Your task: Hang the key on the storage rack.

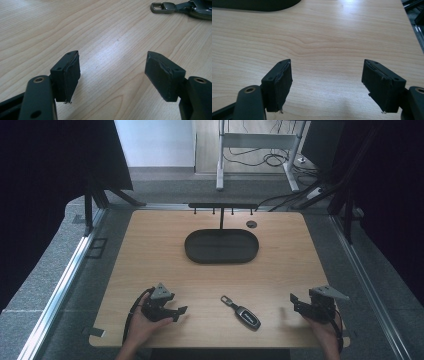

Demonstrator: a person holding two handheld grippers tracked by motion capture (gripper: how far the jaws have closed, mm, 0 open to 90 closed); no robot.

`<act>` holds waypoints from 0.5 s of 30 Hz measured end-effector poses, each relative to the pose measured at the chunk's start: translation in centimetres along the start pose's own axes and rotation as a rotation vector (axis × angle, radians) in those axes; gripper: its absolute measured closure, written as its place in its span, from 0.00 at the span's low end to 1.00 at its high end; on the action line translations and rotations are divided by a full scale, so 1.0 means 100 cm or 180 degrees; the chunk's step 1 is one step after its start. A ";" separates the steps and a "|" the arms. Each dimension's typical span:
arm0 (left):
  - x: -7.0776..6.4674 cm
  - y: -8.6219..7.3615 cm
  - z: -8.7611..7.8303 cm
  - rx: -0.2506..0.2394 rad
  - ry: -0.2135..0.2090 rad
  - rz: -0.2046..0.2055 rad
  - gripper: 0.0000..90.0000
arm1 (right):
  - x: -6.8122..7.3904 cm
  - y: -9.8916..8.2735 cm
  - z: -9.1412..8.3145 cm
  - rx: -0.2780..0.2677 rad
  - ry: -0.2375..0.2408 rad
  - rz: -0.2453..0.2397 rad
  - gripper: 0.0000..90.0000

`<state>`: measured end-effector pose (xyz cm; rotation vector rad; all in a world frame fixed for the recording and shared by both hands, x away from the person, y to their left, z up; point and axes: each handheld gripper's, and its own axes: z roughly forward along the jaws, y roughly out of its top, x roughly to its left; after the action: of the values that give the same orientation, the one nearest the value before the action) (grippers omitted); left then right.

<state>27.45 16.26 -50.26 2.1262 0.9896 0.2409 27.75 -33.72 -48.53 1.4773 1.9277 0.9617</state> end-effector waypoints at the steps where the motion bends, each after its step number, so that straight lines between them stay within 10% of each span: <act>1: 0.003 0.000 -0.001 -0.0005 0.0007 -0.0015 0.32 | 0.001 0.000 0.000 -0.0023 -0.0071 -0.0081 0.30; 15: 0.002 0.000 -0.004 -0.0028 0.0010 -0.0005 0.32 | 0.002 0.001 -0.005 -0.0076 0.0168 -0.0105 0.32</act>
<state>27.40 16.57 -49.97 2.1175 0.9904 0.2473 27.35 -33.61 -48.15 1.4155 1.9646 1.0149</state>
